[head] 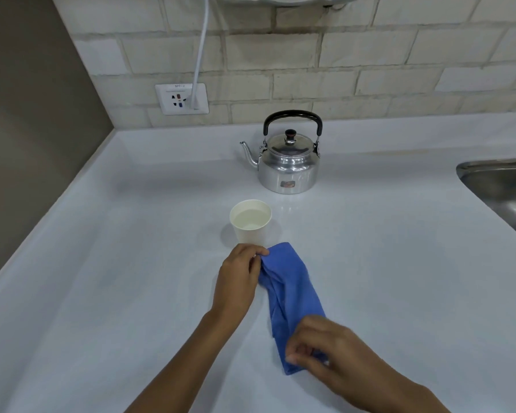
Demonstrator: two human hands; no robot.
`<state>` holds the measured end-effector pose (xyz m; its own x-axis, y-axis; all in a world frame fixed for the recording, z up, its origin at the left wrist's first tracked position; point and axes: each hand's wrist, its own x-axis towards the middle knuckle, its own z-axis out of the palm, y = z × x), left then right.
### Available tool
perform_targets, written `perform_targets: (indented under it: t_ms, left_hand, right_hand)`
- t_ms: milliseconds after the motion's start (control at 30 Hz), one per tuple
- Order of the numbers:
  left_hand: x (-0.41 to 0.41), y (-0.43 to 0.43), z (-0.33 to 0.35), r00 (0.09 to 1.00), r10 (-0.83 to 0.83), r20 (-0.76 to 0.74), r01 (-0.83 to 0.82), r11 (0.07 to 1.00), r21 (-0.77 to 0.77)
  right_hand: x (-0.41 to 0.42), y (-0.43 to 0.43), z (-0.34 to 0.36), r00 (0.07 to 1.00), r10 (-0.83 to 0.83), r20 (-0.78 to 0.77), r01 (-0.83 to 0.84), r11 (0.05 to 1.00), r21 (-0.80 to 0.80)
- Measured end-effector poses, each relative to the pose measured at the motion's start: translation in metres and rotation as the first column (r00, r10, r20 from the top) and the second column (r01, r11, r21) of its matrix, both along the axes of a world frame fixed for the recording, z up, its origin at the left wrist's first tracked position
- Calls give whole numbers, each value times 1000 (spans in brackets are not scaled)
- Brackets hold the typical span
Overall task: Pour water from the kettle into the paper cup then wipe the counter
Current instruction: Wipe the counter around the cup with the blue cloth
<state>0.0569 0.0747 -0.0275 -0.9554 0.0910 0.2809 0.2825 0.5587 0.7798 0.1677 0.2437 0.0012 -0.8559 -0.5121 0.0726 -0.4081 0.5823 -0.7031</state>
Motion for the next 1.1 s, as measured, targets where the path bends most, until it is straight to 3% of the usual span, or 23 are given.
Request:
perform_targets:
  t_ms: [67,133,233,300,367,433,500,600,800,900,1100]
  left_hand:
    - [2,-4,-4,999,5,34,-3,998,-66]
    - [5,-2,-5,999,8,44,-1,988,-153]
    - [14,14,4,999,7,-32,-13,979,-202]
    - [22,30,12,996,-28,-83,13,982,-187]
    - [30,50,13,992,-91,-84,68,968,-242]
    - [38,69,6,996,-87,11,85,939,-332]
    - [44,83,-5,996,-19,84,58,874,-483]
    - [49,90,-16,994,25,107,49,770,-636]
    - [53,77,-8,992,59,107,30,731,-681]
    - [60,52,-6,999,33,19,-9,676,-737]
    - [55,-21,-16,999,35,18,-7,598,-802]
  right_hand:
    - [-1,-3,-2,991,110,69,-118,987,113]
    - [-6,0,0,982,105,158,-125,985,122]
    - [-23,13,9,971,-76,226,95,992,-79]
    - [-45,28,9,957,-258,134,276,951,-141]
    - [-75,42,4,899,-436,-49,434,900,-46]
    - [-104,50,-2,822,-531,-205,552,832,59]
    - [-128,50,-12,798,-517,-309,574,808,134]
    - [-154,38,-29,842,-401,-362,499,832,240]
    - [-168,20,-58,898,-372,-233,437,809,392]
    - [-169,22,-65,892,-372,-256,450,787,421]
    - [-168,21,-69,870,-377,-318,486,763,427]
